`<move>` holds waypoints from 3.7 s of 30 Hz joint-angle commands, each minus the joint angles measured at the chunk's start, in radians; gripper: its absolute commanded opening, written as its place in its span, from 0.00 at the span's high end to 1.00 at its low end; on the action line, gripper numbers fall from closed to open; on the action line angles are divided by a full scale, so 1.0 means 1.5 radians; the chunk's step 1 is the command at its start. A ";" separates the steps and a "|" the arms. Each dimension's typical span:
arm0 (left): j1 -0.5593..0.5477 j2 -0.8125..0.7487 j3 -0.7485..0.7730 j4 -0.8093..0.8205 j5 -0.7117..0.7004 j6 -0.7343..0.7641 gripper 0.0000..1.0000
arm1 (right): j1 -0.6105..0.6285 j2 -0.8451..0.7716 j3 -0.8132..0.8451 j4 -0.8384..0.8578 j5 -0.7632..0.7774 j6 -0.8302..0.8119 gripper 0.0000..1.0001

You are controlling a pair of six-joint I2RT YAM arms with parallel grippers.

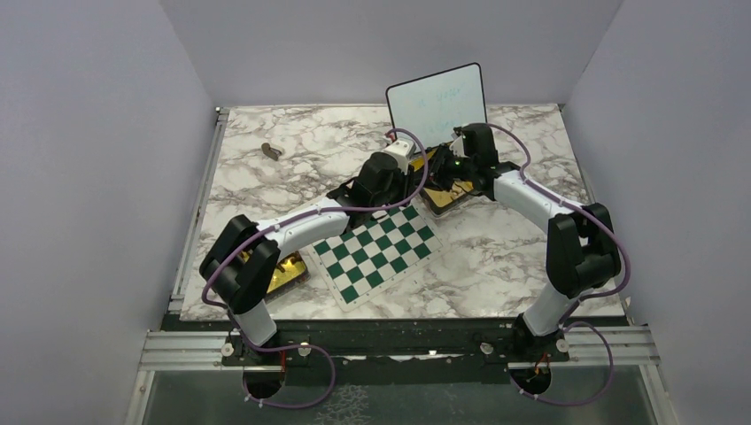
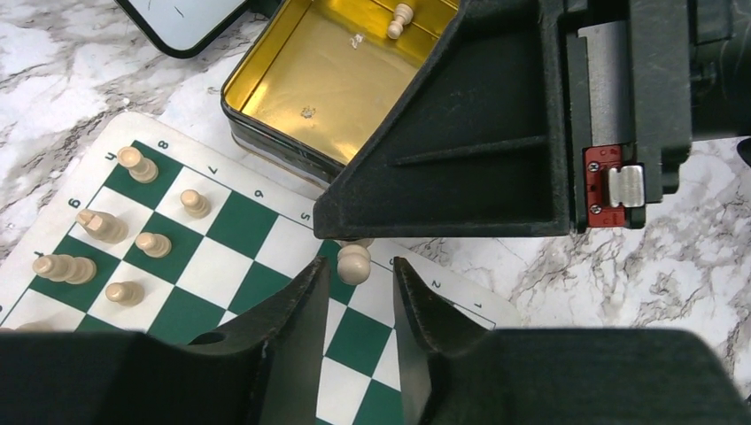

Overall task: Set up the chess pieces on the board
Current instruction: Place the chess piece on the chessboard.

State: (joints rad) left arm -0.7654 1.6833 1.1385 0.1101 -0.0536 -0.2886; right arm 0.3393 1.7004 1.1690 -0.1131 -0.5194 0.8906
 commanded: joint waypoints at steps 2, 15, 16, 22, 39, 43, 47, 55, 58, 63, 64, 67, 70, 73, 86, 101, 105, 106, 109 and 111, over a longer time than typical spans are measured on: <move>0.000 -0.002 0.022 0.005 -0.014 0.016 0.68 | 0.004 -0.030 -0.006 0.007 -0.019 -0.004 0.88; 0.000 -0.003 0.027 0.008 -0.023 0.018 0.66 | 0.004 -0.022 -0.004 0.005 -0.027 -0.007 0.88; 0.000 -0.004 0.026 0.009 -0.023 0.018 0.65 | 0.004 -0.022 -0.005 0.005 -0.028 -0.006 0.88; 0.000 -0.006 0.024 0.015 -0.030 0.021 0.68 | 0.004 -0.023 -0.006 0.009 -0.030 -0.003 0.88; 0.000 -0.019 0.037 -0.020 -0.021 0.030 1.00 | 0.004 -0.035 -0.017 -0.011 -0.033 -0.030 0.80; 0.000 -0.038 0.034 -0.058 -0.030 0.018 1.00 | 0.004 -0.047 -0.019 -0.010 -0.026 -0.022 0.68; 0.000 -0.059 0.034 -0.141 -0.042 -0.006 1.00 | 0.003 -0.067 -0.021 -0.016 -0.002 -0.030 0.57; 0.027 -0.117 0.018 -0.308 -0.009 -0.040 1.00 | 0.000 -0.118 -0.043 -0.040 0.032 -0.070 0.43; 0.067 -0.159 -0.002 -0.363 0.025 -0.056 1.00 | 0.000 -0.149 -0.056 -0.055 0.050 -0.087 0.36; 0.149 -0.217 -0.028 -0.446 0.047 -0.050 1.00 | 0.000 -0.198 -0.083 -0.054 0.042 -0.096 0.21; 0.167 -0.225 -0.031 -0.461 0.052 -0.045 1.00 | 0.000 -0.205 -0.089 -0.054 0.037 -0.097 0.17; 0.219 -0.234 -0.043 -0.497 0.056 -0.031 1.00 | 0.000 -0.227 -0.104 -0.051 0.027 -0.098 0.03; 0.258 -0.225 -0.055 -0.517 0.059 -0.019 1.00 | 0.000 -0.248 -0.120 -0.048 0.017 -0.102 0.00; 0.295 -0.210 -0.075 -0.520 0.081 -0.011 1.00 | 0.000 -0.265 -0.133 -0.050 0.016 -0.111 0.00; 0.369 -0.081 -0.066 -0.516 0.123 0.027 1.00 | 0.000 -0.286 -0.132 -0.071 0.034 -0.141 0.00; 0.381 -0.014 -0.036 -0.499 0.104 0.037 0.95 | 0.000 -0.299 -0.121 -0.083 0.062 -0.151 0.00; 0.383 0.001 -0.029 -0.499 0.104 0.041 0.95 | 0.000 -0.299 -0.122 -0.083 0.068 -0.152 0.00; 0.383 0.003 -0.028 -0.500 0.102 0.041 0.95 | 0.000 -0.299 -0.123 -0.083 0.069 -0.152 0.00; 0.383 0.008 -0.024 -0.499 0.099 0.043 0.94 | 0.000 -0.300 -0.122 -0.084 0.073 -0.153 0.00; 0.383 0.010 -0.021 -0.496 0.097 0.043 0.94 | 0.000 -0.302 -0.123 -0.082 0.075 -0.152 0.00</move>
State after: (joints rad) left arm -0.1974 1.6867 1.0718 -0.6464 0.1085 -0.2401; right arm 0.3393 1.2770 0.9619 -0.2306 -0.4343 0.6788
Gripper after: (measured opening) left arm 0.134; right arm 0.998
